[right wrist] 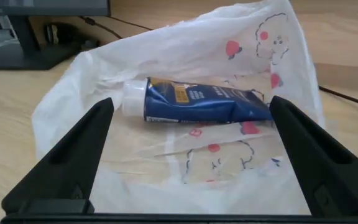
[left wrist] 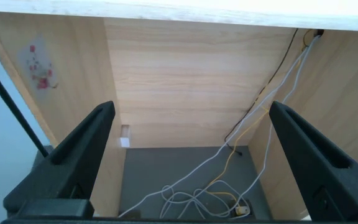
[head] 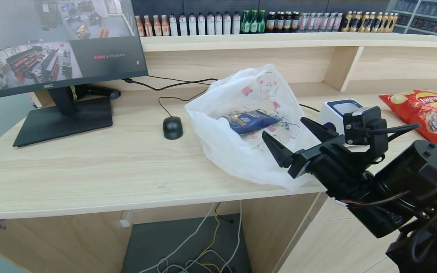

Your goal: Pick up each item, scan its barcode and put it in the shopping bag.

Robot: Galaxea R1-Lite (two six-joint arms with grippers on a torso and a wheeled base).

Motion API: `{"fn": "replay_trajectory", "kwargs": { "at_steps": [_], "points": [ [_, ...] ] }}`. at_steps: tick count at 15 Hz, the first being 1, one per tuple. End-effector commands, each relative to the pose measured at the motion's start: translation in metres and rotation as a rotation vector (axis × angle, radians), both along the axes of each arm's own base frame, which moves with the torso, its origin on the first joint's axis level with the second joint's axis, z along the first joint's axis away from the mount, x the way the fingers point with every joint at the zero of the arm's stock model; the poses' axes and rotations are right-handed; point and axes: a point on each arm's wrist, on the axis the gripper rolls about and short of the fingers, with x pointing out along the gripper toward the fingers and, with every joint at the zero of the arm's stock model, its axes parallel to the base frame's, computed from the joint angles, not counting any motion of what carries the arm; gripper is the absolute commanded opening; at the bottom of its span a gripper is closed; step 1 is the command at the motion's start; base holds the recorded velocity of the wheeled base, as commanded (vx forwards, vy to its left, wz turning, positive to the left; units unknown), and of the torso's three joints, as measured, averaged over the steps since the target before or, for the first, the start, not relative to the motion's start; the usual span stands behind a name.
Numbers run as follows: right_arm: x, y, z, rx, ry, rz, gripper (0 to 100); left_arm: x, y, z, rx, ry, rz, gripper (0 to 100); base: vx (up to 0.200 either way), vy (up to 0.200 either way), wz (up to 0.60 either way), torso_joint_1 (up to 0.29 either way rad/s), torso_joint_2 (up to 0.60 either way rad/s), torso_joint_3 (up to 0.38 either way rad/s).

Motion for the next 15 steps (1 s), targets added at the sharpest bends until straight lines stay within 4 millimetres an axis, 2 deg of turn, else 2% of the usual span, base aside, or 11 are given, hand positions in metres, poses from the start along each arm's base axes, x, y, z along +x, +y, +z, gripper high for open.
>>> {"fn": "replay_trajectory", "kwargs": {
  "at_steps": [1,7,15],
  "points": [
    [-0.001,-0.001,0.002,0.007,-0.006,0.000,100,0.000,0.000,0.000,0.000,0.000,0.001,100,0.000,-0.200,0.00,-0.002,0.01,0.002],
    [-0.007,-0.004,0.014,0.029,-0.042,0.003,100,0.000,0.000,0.000,-0.002,0.001,0.001,100,0.000,-0.200,0.00,0.001,0.00,0.002],
    [-0.011,-0.005,0.016,0.029,-0.049,0.005,100,0.000,0.000,0.000,-0.002,0.001,0.001,100,0.000,-0.200,0.00,0.001,0.00,0.004]
  ]
}}
